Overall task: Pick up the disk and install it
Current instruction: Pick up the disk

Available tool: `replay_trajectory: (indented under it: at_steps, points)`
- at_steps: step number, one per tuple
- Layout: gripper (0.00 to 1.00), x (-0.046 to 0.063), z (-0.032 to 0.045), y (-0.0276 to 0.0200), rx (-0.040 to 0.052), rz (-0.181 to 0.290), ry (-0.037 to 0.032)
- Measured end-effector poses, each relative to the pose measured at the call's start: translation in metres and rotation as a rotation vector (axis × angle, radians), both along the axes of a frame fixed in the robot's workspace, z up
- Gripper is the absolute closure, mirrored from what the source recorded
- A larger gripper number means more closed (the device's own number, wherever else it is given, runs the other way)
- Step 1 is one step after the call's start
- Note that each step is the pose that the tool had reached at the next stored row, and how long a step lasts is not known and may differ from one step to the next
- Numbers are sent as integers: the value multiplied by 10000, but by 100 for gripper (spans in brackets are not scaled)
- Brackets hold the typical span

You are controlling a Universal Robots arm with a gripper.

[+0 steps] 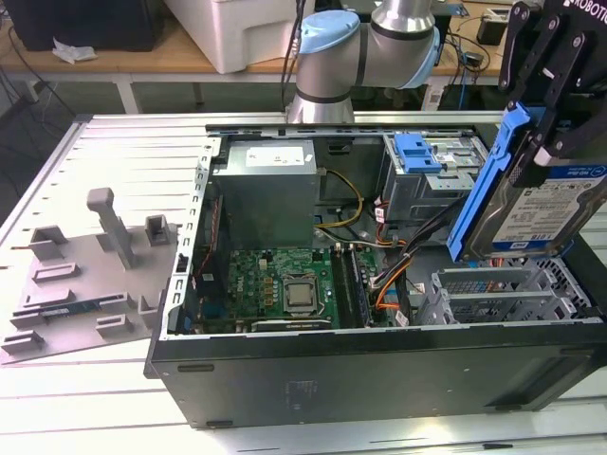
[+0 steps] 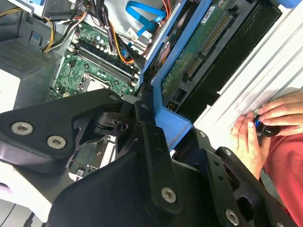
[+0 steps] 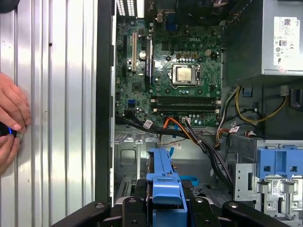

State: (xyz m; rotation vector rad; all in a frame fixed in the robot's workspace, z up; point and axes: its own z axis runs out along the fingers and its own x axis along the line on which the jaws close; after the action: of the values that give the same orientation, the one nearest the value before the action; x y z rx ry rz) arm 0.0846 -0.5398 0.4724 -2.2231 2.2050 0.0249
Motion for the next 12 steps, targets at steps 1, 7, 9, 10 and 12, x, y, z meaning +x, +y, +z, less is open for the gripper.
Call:
replay_trajectory:
  at_steps: [1, 7, 9, 10, 12]
  points:
    - [63, 0, 0, 0, 0, -1, 0]
    - [63, -1, -4, -9, 2, -63, -1]
    - [63, -1, -8, -13, -1, -64, -5]
    - [63, 0, -15, -13, 0, -63, -11]
    - [63, 1, -27, -15, 1, -62, -22]
